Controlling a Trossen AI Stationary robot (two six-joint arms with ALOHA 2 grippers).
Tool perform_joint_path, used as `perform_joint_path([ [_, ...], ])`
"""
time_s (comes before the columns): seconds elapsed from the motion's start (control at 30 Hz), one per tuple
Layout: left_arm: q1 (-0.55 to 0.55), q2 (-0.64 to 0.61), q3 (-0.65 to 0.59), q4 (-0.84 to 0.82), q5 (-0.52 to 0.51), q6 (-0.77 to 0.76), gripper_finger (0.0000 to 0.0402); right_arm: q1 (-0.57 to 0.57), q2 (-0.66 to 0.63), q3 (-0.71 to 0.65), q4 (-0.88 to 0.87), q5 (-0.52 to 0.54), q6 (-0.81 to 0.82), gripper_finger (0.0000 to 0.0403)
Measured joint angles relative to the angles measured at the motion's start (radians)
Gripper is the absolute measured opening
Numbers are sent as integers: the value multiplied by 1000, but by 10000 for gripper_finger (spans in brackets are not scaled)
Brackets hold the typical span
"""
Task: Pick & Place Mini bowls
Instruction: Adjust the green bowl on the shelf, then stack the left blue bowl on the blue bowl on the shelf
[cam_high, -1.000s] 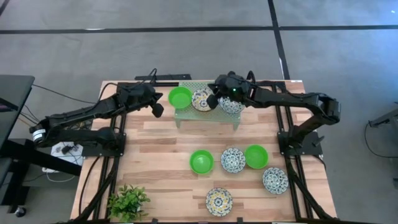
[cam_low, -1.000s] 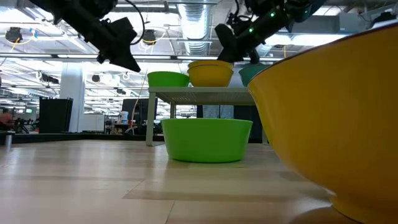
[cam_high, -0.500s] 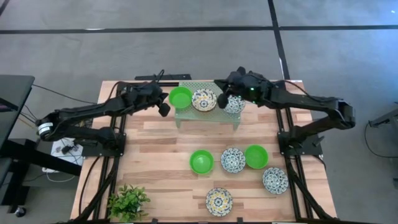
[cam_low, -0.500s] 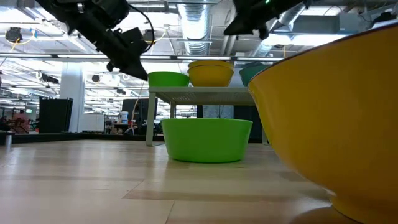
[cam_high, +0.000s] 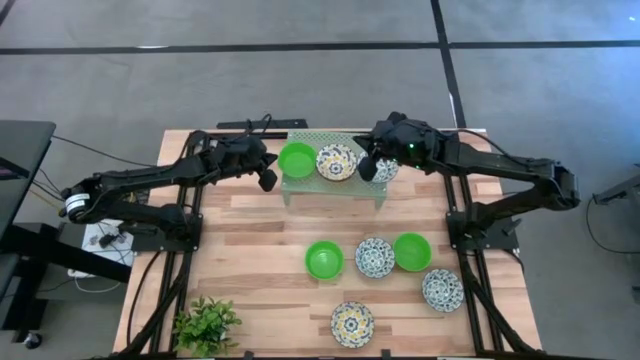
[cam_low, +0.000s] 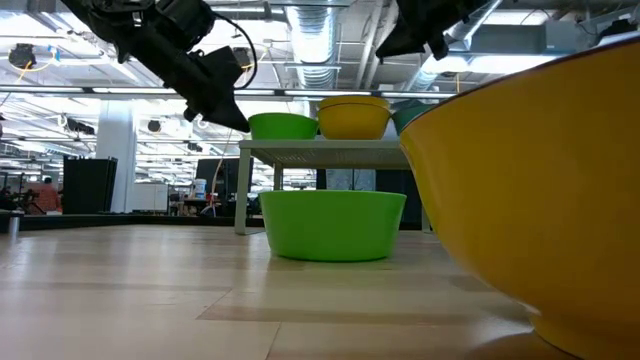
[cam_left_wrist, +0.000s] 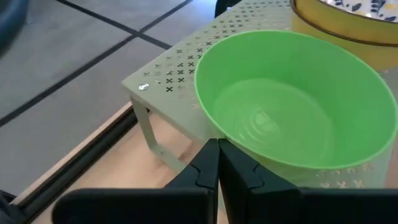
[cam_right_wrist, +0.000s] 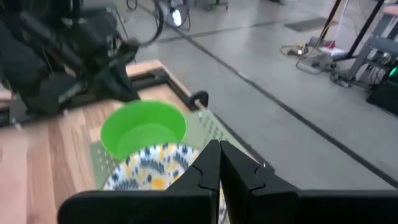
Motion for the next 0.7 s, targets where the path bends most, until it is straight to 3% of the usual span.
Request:
perform_joint_path([
  [0.2, 0, -47, 0, 0, -44, 0, 8, 48, 0, 0, -60, -4, -52, 0],
  [0.47, 0, -153, 1, -8, -44, 55, 9, 198, 0, 0, -97, -56, -70, 0],
  [0.7, -4, -273, 1, -56, -9, 77, 50, 318, -17, -1, -226, -24, 48, 0],
])
